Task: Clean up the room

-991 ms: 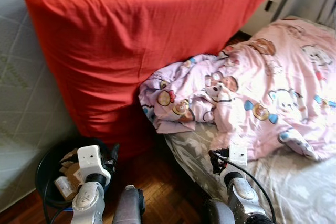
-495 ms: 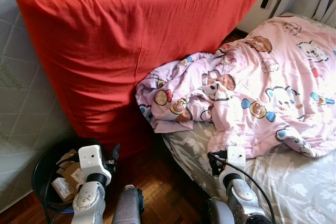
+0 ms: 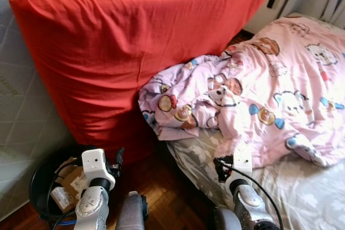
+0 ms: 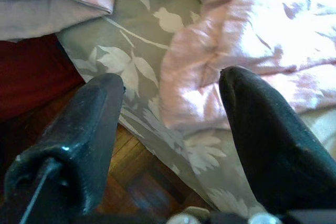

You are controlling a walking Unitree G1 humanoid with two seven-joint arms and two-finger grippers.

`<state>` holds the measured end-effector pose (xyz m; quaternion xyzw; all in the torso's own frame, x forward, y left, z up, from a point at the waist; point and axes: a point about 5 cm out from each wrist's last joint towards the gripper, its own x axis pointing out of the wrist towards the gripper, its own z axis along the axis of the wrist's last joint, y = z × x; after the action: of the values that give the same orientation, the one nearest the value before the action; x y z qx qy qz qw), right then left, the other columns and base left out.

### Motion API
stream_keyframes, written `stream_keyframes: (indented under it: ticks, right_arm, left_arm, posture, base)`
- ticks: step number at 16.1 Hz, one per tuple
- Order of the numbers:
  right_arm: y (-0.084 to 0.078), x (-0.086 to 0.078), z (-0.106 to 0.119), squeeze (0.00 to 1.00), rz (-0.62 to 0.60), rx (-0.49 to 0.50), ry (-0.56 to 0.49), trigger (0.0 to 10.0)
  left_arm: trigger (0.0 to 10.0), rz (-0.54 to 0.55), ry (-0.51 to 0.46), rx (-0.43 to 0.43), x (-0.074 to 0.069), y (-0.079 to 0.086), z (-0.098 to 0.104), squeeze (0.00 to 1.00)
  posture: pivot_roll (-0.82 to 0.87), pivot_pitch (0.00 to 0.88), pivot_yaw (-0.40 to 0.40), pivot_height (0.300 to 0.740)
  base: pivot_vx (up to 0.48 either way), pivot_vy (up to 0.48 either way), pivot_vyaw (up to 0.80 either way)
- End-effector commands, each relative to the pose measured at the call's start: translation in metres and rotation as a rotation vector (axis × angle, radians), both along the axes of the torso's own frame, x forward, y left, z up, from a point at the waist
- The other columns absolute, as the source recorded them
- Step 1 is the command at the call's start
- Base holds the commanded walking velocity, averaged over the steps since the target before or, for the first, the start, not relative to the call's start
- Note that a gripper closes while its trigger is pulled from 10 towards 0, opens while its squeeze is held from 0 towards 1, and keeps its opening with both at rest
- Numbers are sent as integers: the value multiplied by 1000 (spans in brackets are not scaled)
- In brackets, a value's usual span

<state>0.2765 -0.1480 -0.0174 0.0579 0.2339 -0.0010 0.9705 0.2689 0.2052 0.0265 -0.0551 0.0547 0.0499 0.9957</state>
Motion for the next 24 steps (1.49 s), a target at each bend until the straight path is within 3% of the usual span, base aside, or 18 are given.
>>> stream_keyframes:
  ticks: [1, 14, 18, 19, 20, 24]
  right_arm:
    - [0, -5, -5, 0, 8, -10, 28, 10000]
    - [-1, -6, -6, 0, -7, -31, 34, 10000]
    - [-7, -17, -17, 0, -68, -54, 127, 10000]
    - [-7, -20, -21, 804, -81, -27, 145, 10000]
    - [-7, -24, -23, 1000, -98, -10, 154, 10000]
    - [-10, -33, -30, 1000, -129, -85, 202, 10000]
  left_arm:
    - [10000, 6, 26, -9, -5, 0, -6, 0]
    - [10000, -5, 49, -13, -13, 0, -13, 0]
    - [10000, 1, 61, -3, -18, 2, -16, 0]
    - [10000, -1, 60, -3, -21, 2, -16, 0]
    - [10000, -1, 62, -2, -23, 3, -17, 0]
    - [10000, -8, 87, 10, -35, 7, -22, 0]
  posture:
    - [84, 171, -24, 621]
    - [85, 200, -24, 621]
    - [89, 221, -19, 621]
    - [91, 229, -17, 621]
    - [94, 240, -15, 621]
    - [101, 276, -5, 621]
  base:
    - [304, 0, 0]
    - [335, 0, 0]
    - [67, 0, 0]
    - [0, 0, 0]
    - [0, 0, 0]
    - [0, 0, 0]
